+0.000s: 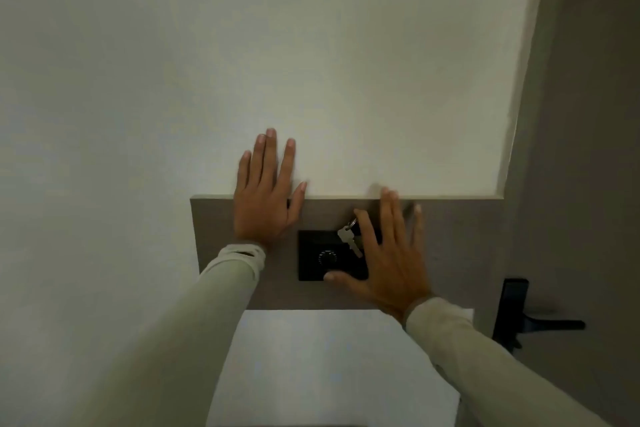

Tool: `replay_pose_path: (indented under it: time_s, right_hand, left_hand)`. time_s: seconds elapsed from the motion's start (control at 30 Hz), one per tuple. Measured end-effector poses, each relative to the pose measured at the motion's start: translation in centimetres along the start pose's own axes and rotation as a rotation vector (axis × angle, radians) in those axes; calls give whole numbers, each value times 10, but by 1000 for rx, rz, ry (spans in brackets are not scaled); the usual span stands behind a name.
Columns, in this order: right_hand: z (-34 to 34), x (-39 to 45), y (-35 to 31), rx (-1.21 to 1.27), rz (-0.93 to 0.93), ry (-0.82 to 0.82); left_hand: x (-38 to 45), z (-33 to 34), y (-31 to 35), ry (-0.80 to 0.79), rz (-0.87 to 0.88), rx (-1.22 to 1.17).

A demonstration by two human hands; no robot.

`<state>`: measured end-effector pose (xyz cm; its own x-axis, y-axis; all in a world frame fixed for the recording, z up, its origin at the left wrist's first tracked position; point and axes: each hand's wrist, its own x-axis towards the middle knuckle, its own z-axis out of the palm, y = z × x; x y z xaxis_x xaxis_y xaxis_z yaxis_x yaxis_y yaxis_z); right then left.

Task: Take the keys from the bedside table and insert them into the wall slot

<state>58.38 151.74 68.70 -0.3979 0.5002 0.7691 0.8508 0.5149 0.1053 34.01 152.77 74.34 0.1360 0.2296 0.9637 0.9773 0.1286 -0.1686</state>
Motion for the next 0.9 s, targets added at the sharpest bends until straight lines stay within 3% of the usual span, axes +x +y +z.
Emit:
replay_pose_path:
  time_s: [0.17, 0.53, 0.9]
  right_hand:
    - [4, -4, -8, 18, 67, -25]
    - [-15, -4, 2, -38, 25, -113]
    - [-70, -8, -6, -45, 86, -96]
  left_hand:
    - [2, -1, 0, -45, -10, -7]
    - [-3, -22, 3, -199, -33, -40]
    - [-5, -117, -12, -277, -35, 83]
